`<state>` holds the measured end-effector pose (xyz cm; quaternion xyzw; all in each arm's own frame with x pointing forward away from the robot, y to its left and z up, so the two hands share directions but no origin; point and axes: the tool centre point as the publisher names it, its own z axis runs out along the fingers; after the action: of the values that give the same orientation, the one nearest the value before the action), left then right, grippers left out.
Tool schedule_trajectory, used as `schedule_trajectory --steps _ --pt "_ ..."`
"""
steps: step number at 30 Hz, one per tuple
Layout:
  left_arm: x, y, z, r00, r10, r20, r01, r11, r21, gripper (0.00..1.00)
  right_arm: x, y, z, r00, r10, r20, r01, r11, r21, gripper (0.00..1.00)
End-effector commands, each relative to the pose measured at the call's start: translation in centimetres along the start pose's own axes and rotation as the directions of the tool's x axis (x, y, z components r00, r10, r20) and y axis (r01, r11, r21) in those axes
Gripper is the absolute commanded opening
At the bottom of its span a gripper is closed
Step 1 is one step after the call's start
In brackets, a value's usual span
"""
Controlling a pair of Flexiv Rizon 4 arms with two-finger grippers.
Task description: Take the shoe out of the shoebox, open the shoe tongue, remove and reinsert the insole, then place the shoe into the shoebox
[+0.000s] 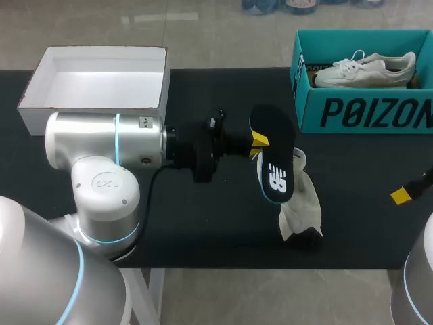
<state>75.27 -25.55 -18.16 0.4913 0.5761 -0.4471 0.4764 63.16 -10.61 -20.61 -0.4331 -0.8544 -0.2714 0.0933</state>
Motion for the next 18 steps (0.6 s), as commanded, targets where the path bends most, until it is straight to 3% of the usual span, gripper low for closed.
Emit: schedule_trajectory --steps 1,8,18 --pt "-0.1 0.0 0.1 1.0 0.001 -0.004 -0.001 1.0 0.0 0.0 0.4 -4.3 -2.0 0.999 -0.034 0.038 0.039 0.992 -0.119 1.0" --pt "-0.1 0.0 0.1 1.0 0.001 -0.004 -0.001 1.0 0.0 0.0 -0.2 -5.7 -3.3 0.996 -0.066 0.06 0.075 0.982 -0.173 1.0" --pt "-0.1 0.0 0.1 1.0 0.001 -0.004 -0.001 1.0 0.0 0.0 -0.2 -4.8 -2.3 0.99 -0.12 0.071 0.134 0.96 -0.246 1.0"
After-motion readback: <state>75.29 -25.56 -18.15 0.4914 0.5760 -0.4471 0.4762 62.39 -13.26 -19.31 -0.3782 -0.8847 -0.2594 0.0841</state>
